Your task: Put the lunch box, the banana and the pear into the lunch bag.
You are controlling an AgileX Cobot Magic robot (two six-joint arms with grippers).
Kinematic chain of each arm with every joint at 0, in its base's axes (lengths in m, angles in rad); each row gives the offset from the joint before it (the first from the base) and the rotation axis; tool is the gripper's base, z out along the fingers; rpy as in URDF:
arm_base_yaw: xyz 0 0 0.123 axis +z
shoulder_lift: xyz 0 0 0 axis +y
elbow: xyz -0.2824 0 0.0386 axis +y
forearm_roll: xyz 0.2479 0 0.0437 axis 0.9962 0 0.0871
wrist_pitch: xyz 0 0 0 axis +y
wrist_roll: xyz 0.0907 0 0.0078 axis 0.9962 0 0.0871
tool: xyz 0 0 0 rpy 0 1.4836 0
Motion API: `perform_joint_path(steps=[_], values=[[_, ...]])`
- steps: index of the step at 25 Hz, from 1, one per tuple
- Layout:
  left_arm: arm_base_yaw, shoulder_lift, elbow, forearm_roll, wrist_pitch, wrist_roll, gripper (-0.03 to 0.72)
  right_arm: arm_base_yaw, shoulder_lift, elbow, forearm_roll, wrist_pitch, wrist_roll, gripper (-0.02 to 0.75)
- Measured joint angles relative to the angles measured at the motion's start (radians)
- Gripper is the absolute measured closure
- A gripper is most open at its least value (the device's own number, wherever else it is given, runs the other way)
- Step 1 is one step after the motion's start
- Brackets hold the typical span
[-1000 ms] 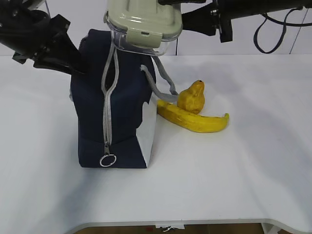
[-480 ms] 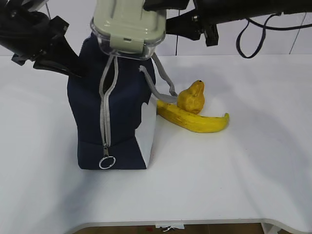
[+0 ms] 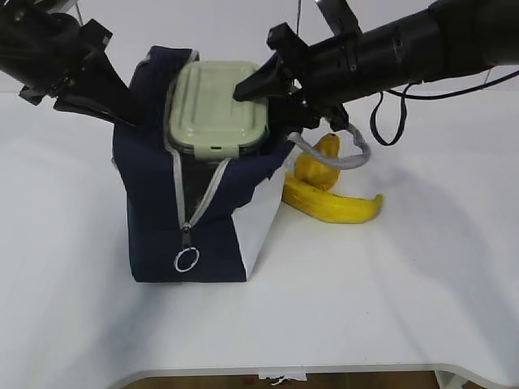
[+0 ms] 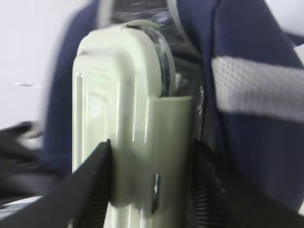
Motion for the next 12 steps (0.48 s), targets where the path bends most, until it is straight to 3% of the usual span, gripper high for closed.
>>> perform_joint_path(steps=[4,12], values=[[0.0,0.0,-0.006,0.0,0.01,0.0,0.671,0.0,0.011,0.0,-0.096,-0.062,-0.003,0.377],[0.0,0.0,-0.009,-0.002,0.01,0.0,0.672,0.072,0.011,0.0,-0.113,-0.106,-0.003,0.377]])
